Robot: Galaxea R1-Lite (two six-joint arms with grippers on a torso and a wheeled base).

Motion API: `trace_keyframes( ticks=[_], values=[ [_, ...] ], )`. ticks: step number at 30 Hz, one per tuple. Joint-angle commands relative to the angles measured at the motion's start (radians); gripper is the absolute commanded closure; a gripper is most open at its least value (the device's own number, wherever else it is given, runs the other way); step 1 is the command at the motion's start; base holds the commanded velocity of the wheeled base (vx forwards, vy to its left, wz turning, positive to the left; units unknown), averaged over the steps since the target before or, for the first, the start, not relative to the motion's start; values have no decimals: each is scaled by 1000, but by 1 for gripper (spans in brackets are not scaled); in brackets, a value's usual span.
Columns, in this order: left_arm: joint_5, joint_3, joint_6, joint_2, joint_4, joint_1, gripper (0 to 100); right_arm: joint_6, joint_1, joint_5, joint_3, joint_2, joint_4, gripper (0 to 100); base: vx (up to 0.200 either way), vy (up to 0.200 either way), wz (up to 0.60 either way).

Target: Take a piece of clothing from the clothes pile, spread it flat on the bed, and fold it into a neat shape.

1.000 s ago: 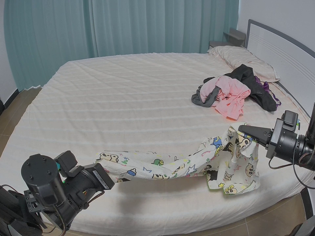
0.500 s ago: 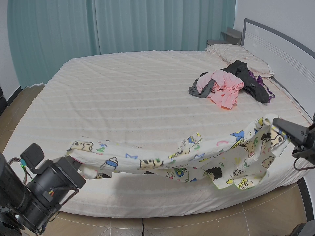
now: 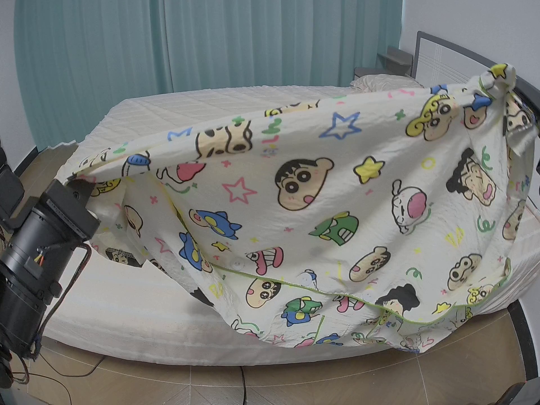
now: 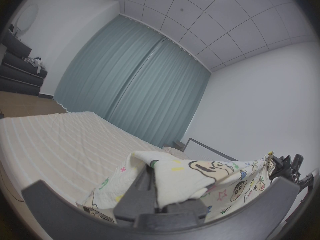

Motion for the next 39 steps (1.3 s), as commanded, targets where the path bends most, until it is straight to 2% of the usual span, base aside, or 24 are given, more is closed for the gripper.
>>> trace_keyframes(
  ticks=[1,9,14,18,28,37,39],
  values=[
    [12,-52,18,62,71,64,100,0,-100,18,-154,214,3,100,0,0,0],
    [12,-72,-24,178,81,79,100,2,-137,10,-246,372,-4,100,0,0,0],
    [10,-52,-153,281,84,75,100,0,-134,9,-257,442,-7,100,160,0,0],
    [8,-42,-203,344,84,75,100,0,-134,7,-272,490,-7,100,200,0,0],
    [1,-45,-209,395,83,82,100,-1,-125,-21,-294,542,-9,100,200,0,0],
    [-2,-115,-209,499,83,147,100,-1,-120,-22,-355,634,-9,100,200,0,0],
    [-2,-129,-211,537,83,167,100,-1,-112,-24,-369,660,-9,100,0,0,0]
  ],
)
